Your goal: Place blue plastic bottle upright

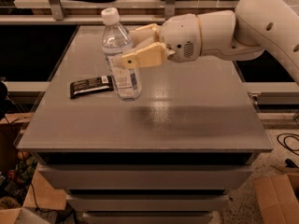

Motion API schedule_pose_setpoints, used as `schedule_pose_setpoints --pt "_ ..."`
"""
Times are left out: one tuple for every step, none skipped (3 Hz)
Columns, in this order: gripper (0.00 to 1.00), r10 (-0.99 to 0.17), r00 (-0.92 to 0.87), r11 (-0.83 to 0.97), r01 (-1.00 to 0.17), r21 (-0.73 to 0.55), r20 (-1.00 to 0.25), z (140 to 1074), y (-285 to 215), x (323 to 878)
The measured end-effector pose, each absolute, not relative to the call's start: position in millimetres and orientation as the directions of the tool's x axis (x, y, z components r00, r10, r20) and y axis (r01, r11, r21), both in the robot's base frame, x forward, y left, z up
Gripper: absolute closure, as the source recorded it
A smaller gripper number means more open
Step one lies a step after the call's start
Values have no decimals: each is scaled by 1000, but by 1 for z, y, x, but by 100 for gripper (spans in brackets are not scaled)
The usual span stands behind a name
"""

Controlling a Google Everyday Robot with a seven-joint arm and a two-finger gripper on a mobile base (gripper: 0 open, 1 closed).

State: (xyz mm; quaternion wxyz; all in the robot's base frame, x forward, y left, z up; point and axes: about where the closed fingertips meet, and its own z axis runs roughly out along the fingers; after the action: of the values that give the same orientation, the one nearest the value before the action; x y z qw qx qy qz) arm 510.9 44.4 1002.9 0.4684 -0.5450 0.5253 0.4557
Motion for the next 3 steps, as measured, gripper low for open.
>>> schedule_pose_setpoints --pt "100 -142 30 -16 -999 -28 -989 1001 46 511" --pt "100 -107 43 -29 -999 -40 -993 994 50 511" --pt "100 -69 62 -50 -997 -58 -996 987 56 513"
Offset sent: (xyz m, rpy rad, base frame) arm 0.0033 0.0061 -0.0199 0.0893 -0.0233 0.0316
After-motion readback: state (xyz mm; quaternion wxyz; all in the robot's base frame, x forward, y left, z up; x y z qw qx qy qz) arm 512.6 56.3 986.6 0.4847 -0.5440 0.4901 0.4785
